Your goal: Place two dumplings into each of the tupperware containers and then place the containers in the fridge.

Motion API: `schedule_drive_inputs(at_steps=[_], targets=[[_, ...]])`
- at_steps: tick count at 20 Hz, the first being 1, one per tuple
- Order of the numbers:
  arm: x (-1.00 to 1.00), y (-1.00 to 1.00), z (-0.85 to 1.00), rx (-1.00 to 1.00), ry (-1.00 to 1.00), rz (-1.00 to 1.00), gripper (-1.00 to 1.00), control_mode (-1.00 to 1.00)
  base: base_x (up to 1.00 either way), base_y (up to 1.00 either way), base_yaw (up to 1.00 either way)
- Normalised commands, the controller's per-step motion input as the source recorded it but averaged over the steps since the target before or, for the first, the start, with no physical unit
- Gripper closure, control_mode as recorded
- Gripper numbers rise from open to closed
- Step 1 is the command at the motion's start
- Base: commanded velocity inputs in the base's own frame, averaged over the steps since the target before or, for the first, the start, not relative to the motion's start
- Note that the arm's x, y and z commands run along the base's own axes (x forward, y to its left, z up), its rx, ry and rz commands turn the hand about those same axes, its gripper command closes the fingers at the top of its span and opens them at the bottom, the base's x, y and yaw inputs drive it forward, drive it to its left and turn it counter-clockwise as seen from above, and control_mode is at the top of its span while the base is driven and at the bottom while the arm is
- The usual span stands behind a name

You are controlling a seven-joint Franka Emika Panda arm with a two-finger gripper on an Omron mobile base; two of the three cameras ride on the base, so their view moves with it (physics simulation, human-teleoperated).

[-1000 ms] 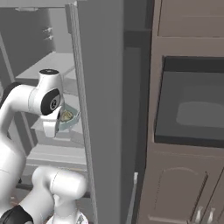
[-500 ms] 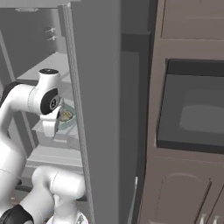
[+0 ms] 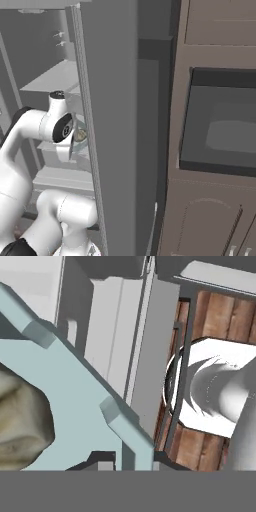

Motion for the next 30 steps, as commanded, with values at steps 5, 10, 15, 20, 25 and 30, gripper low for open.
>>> schedule_drive_inputs(at_steps=[5, 10, 15, 20, 25, 30], targets=[[0.71, 0.0, -0.58, 0.01, -0.1, 0.0, 1.0, -1.0, 0.0, 0.0, 0.0], [0.54, 0.0, -0.55, 0.05, -0.18, 0.0, 1.0, -1.0, 0.0, 0.0, 0.0], [0.81, 0.01, -0.07, 0.03, 0.0, 0.0, 1.0, -1.0, 0.0, 0.0, 0.0], [0.71, 0.01, -0.15, 0.01, -0.04, 0.0, 1.0, -1.0, 0.0, 0.0, 0.0], [0.67, 0.03, 0.0, 0.01, 0.02, 0.0, 1.0, -1.0, 0.0, 0.0, 0.0], [0.55, 0.01, -0.03, 0.0, 0.02, 0.0, 1.0, -1.0, 0.0, 0.0, 0.0]])
